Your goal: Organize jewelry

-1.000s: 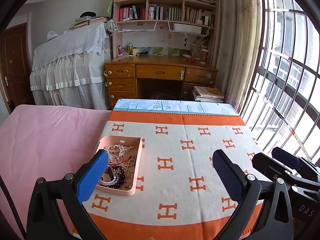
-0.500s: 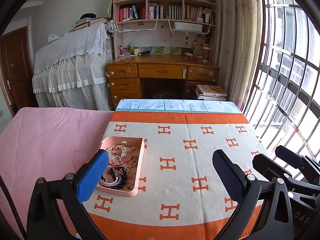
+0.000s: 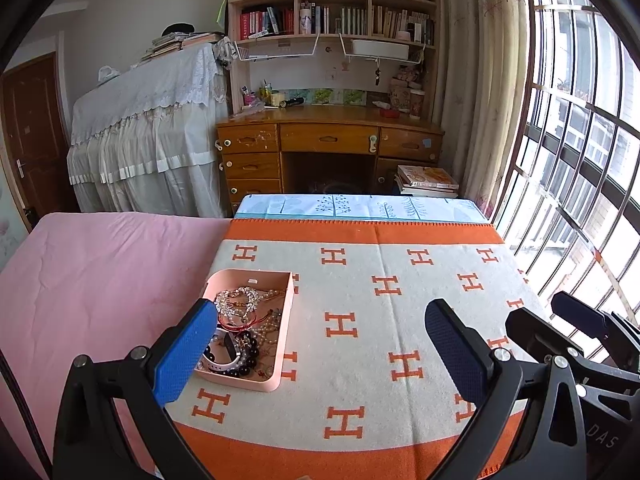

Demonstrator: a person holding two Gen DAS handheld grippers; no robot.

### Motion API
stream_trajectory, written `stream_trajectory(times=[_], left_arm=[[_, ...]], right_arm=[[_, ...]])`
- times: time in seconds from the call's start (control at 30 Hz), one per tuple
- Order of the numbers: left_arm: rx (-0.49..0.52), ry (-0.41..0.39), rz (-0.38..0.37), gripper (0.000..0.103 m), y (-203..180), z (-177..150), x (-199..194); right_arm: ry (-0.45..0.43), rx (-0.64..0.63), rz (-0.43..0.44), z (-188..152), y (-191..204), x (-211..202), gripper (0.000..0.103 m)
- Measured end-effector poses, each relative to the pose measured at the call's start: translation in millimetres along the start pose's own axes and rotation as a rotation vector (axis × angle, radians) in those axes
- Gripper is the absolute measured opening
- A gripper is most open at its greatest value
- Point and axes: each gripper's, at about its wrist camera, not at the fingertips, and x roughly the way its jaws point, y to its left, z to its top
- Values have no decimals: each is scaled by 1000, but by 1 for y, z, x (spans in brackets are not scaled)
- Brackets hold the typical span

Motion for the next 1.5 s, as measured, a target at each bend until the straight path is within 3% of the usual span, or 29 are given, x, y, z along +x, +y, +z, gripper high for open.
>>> stream_trajectory(times=[1.5], left_arm=[[0, 7, 0, 102, 1, -3, 2]], right_arm=[[1, 2, 2, 2, -2, 0, 73]])
